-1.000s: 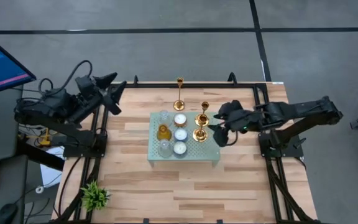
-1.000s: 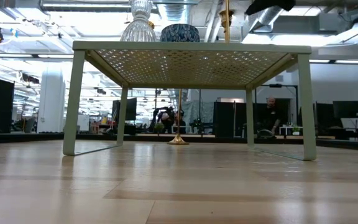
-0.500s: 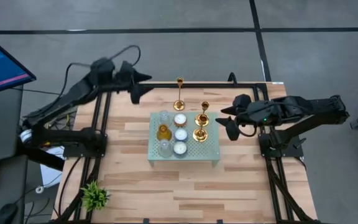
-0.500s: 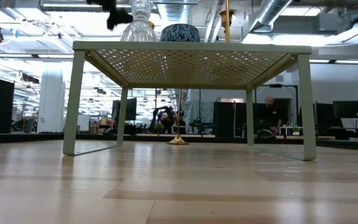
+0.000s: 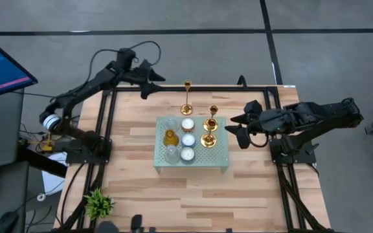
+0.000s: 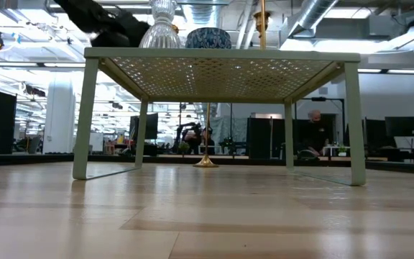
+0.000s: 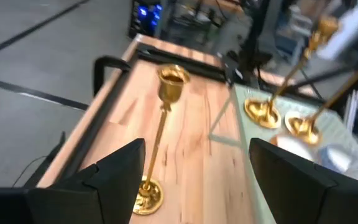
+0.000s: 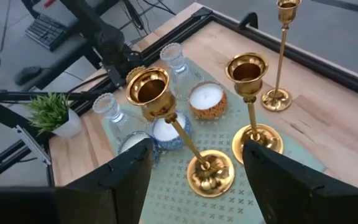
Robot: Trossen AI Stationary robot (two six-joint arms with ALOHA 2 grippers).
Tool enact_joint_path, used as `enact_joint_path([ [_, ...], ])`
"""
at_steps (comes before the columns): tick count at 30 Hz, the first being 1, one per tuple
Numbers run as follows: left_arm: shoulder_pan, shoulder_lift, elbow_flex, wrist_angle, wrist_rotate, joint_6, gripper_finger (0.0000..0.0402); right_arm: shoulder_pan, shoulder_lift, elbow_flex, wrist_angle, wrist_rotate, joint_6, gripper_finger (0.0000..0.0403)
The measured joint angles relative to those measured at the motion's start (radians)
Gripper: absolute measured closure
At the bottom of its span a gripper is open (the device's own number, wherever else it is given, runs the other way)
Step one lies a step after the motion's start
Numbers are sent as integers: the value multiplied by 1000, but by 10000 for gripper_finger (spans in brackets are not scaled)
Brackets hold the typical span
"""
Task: Pick & Place candle stick holders
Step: Align the gold candle holder with the other blue scented candle on the shelf
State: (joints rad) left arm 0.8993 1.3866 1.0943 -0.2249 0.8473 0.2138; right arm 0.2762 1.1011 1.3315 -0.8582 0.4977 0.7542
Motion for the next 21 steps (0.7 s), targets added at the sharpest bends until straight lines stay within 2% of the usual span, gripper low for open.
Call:
enact_joint_path([
  [4,-27,75,0,9,3,98,112,0,0,0,-1,1,36,163],
  [10,-41,160,0,58,6,158,112,0,0,0,-1,1,85,163],
  [21,-111,322,0,269,17,147,112,-11,0,0,-1,18,104,163],
])
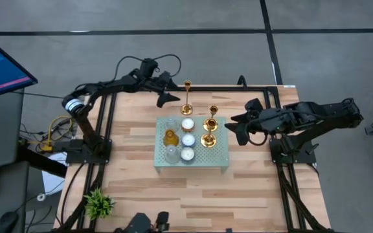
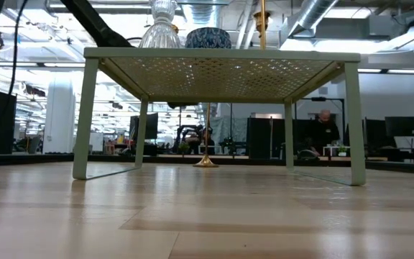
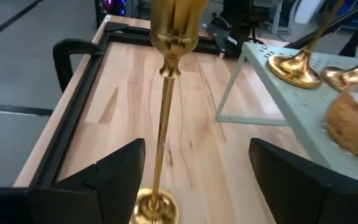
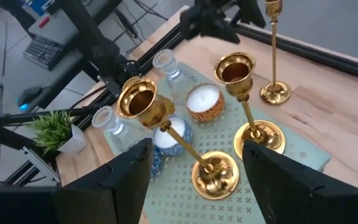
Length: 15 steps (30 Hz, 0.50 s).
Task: Pick & Place candle stick holders
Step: Align the gold candle holder with the other blue scented candle on the shelf
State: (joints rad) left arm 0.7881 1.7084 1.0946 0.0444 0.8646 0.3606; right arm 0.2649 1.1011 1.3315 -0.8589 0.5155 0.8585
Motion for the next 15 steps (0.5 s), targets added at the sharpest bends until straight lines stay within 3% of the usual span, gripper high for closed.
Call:
enact_joint_path([
  [15,-65,107,1,279,-23,-130,112,1,0,0,6,17,10,163],
])
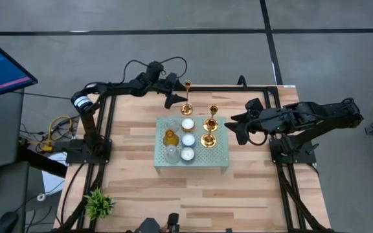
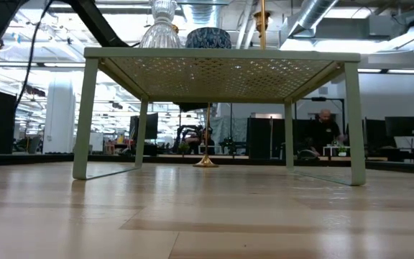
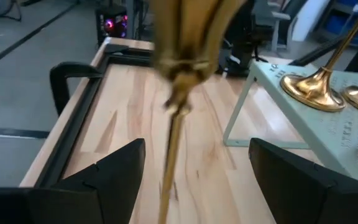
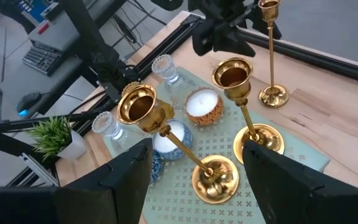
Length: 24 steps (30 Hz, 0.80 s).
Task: Pick & Place candle stick holders
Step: Align the gold candle holder with the other blue scented candle on the shelf
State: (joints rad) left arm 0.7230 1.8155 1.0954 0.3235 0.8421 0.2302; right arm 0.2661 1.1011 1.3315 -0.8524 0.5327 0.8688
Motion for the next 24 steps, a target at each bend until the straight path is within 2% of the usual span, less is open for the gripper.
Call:
enact_joint_path([
  [8,-30,63,69,7,-18,-32,114,0,0,0,0,0,23,163],
  [12,-12,58,70,7,-30,-33,136,1,0,0,0,0,23,163],
  [17,8,51,71,10,-49,-34,210,1,0,0,0,0,23,163],
  [24,-25,51,71,17,-49,-34,362,1,0,0,-2,3,24,163],
])
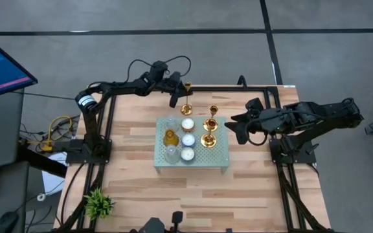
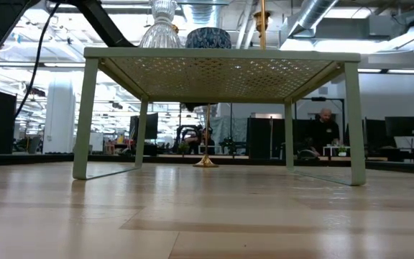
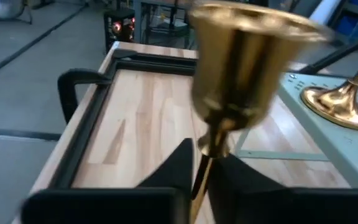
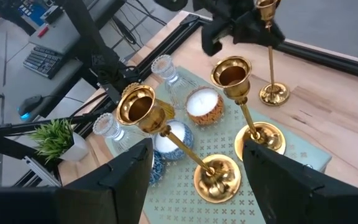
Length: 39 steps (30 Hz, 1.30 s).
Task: Pick & Place candle stick holders
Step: Align the gold candle holder with the other blue scented candle on the shelf
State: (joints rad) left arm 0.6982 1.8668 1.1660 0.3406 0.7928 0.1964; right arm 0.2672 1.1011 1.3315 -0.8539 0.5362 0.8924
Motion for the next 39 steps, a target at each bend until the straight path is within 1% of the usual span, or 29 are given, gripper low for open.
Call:
enact_joint_path([
  [1,-6,0,0,7,-7,9,380,0,0,0,0,5,5,163],
  [2,-9,0,0,7,-1,-5,387,0,0,0,-2,9,10,163],
  [3,-14,0,0,3,7,-3,387,0,0,0,-5,11,17,163],
  [6,-21,-7,0,2,-17,-1,389,0,0,0,-14,14,26,163],
  [8,-20,-23,0,-10,-47,0,390,0,0,0,-14,15,26,163],
  [11,-9,-81,-1,-10,-100,4,390,1,0,0,-14,15,26,163],
  [16,17,-219,-1,-12,-143,4,390,1,0,0,-32,23,26,163],
  [21,13,-404,-1,-12,-192,-13,390,1,0,0,-75,56,26,163],
  [26,-11,-601,-1,-19,-238,-56,390,1,0,0,-200,133,134,163],
  [30,-60,-740,-1,-17,-240,-123,390,1,0,0,-336,162,247,163],
  [33,-124,-816,-1,-18,-242,-166,390,1,0,0,-448,182,326,163],
  [36,-209,-865,0,-26,-246,-191,390,1,0,0,-577,211,402,163],
  [39,-313,-881,0,-49,-280,-202,390,1,-1,0,-649,231,413,163],
])
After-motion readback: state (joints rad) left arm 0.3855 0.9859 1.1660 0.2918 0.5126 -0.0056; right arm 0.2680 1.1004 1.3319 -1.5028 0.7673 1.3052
